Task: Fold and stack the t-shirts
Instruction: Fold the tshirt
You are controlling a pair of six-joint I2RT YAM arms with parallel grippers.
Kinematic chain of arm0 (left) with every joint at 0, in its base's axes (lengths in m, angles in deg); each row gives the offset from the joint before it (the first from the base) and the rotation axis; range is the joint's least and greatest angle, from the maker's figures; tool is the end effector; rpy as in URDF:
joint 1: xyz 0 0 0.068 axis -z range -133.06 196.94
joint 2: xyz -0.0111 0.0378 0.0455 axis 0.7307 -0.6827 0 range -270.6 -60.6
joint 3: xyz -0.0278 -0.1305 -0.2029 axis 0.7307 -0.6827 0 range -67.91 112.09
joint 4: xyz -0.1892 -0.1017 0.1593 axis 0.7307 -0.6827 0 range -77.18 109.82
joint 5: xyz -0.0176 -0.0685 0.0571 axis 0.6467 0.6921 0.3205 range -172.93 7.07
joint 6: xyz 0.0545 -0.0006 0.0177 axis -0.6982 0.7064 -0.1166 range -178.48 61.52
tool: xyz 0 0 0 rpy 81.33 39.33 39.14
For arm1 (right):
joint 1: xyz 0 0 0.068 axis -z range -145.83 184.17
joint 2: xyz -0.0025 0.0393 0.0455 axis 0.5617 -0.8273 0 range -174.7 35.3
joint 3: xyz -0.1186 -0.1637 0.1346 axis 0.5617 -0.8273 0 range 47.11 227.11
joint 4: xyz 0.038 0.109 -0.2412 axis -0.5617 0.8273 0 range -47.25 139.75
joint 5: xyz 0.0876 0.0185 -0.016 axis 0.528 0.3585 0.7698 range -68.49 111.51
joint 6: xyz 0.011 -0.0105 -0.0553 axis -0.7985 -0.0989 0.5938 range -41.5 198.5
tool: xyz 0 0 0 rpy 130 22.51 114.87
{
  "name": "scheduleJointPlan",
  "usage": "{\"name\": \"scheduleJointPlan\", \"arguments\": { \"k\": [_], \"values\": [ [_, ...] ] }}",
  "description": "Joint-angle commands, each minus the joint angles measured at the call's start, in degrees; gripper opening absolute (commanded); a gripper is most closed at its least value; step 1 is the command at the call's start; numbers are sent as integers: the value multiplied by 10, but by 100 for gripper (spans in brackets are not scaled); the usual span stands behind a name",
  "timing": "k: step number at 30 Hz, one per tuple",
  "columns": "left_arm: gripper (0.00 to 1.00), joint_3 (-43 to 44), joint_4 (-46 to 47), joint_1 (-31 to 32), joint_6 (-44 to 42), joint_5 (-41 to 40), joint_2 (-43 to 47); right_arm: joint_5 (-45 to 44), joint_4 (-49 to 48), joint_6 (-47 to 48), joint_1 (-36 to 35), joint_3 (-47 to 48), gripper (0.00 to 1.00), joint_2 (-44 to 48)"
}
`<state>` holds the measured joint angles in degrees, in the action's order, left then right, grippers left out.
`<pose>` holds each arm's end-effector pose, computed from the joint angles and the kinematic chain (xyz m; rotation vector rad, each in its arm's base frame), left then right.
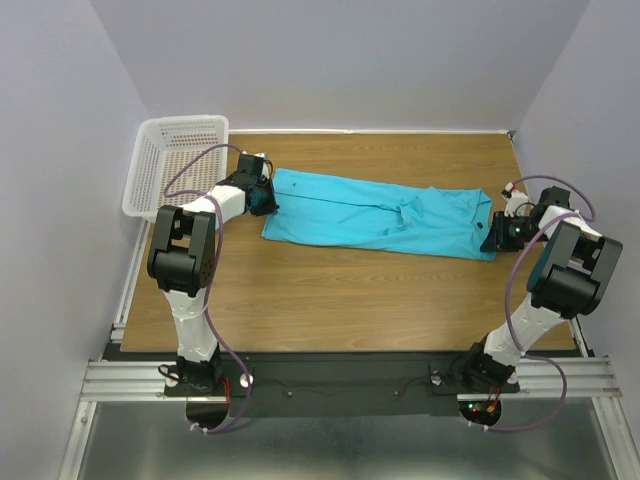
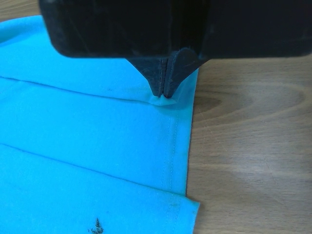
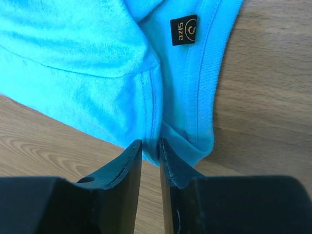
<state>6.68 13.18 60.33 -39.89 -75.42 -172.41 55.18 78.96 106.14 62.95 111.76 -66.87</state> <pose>0.4126 -0.1036 0.1464 -0.0415 2.3678 -0.4272 0.3047 -0.1416 0.1322 -0.0858 2.5744 0.5123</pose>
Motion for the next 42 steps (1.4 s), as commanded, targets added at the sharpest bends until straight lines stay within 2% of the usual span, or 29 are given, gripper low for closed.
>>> {"name": "scheduleJointPlan", "arguments": {
  "k": [1,8,19,32,42],
  "values": [
    [0,-1,12,-2,4,5,15,-9,1,4,-4,-6,26,0],
    [0,-4,12,-7,7,-8,18,-39,1,3,-2,-4,1,21],
    [0,-1,11,-19,12,-12,16,-89,3,7,14,-11,1,49],
    [0,10,4,-20,18,0,3,-111,22,90,15,-57,1,55],
    [0,37,-4,-20,17,-13,-17,-135,22,112,15,-69,3,59]
  ]
}}
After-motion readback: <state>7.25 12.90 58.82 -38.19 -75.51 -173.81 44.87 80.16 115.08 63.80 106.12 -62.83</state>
